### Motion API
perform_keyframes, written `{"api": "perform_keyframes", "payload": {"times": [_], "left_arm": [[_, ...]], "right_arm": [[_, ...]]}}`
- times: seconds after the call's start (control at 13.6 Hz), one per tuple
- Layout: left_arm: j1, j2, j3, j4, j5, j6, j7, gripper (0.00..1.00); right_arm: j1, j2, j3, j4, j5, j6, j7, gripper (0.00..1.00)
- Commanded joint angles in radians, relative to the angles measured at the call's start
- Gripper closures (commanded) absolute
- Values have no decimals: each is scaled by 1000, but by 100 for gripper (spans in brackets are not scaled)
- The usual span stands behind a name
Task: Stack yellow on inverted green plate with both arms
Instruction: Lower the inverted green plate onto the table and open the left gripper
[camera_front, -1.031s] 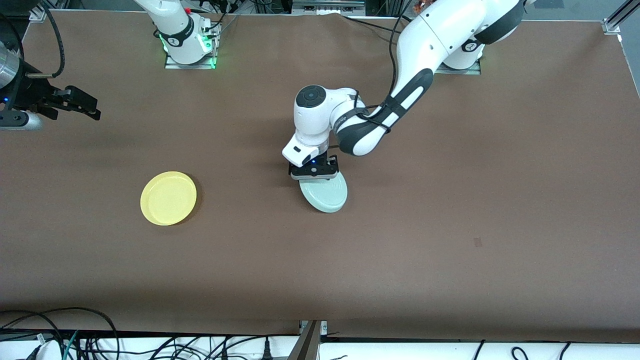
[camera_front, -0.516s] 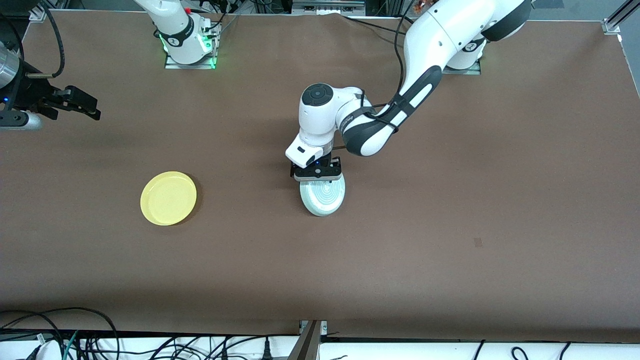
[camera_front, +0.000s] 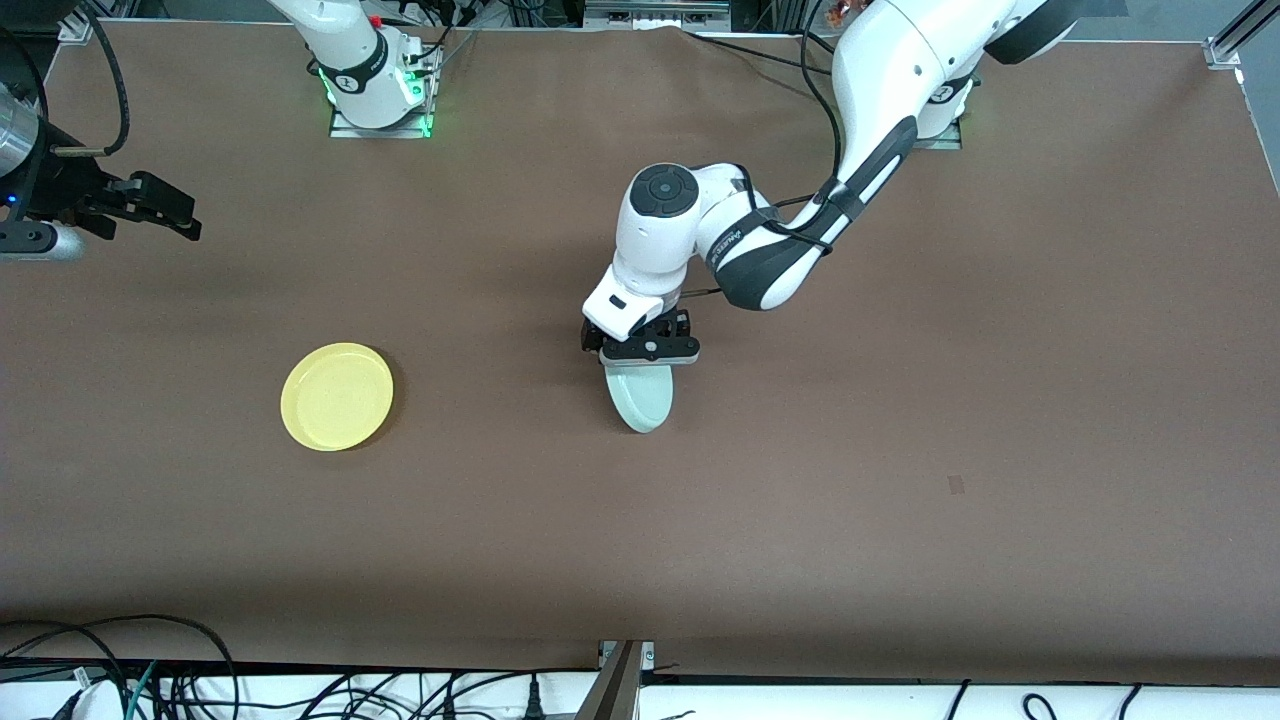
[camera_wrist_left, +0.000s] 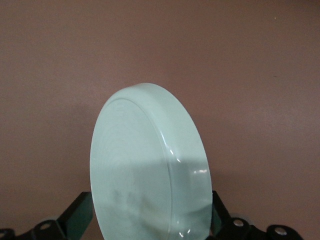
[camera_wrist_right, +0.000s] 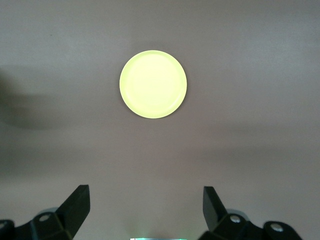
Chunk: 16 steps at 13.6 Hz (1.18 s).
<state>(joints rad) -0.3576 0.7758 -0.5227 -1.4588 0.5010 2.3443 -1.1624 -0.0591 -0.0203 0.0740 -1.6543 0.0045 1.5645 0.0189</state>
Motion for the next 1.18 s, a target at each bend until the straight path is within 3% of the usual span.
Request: {"api": "perform_keyframes", "payload": {"times": [0.0,1.1], "left_arm": [[8,-21,1,-32,-32,21,20,0],[-29,76,3,-31,-30,145,20,0]], "right_arm": [[-2,-3,-3,14,17,-18,-7,0],[-2,-3,-3,14,17,-18,-8,0]]}}
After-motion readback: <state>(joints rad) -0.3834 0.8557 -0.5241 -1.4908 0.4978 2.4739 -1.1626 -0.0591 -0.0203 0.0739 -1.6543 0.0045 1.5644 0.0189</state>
